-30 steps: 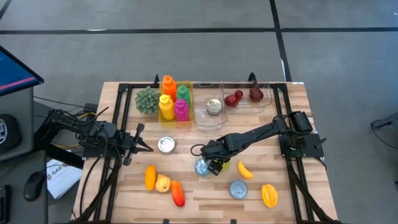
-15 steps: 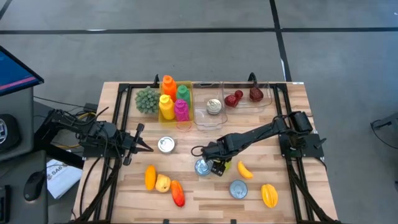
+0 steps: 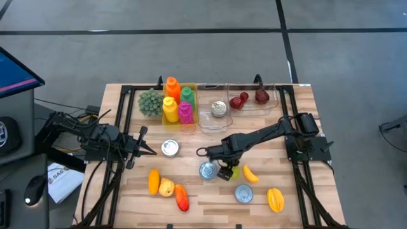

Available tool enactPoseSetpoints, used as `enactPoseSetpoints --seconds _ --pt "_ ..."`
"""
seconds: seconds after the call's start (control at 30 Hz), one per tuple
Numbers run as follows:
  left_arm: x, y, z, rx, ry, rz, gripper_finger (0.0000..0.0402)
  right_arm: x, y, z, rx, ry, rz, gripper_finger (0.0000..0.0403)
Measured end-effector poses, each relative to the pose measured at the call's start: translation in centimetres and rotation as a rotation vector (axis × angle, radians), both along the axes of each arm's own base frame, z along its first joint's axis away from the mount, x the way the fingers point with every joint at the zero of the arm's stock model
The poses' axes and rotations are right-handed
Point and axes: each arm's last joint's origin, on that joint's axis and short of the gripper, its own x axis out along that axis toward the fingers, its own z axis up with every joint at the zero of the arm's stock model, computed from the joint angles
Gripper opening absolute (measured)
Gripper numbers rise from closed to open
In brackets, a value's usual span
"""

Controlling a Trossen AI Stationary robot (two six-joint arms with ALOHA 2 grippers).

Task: Pick & Place Food Item
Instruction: Put the green apple into the right transparent bin

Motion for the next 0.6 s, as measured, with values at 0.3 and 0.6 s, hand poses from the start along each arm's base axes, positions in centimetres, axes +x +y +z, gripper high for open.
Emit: enactPoseSetpoints --seconds 0.3,0.6 --pt "0.0 0.0 0.0 0.0 0.0 0.0 0.0002 0.0 -1.3 0.2 -0.026 0.014 -0.042 0.0291" --pt "0.0 0.0 0.0 0.0 0.0 0.0 0.0002 -0.9 -3.9 2.8 -0.081 -0.022 -0.07 0.029"
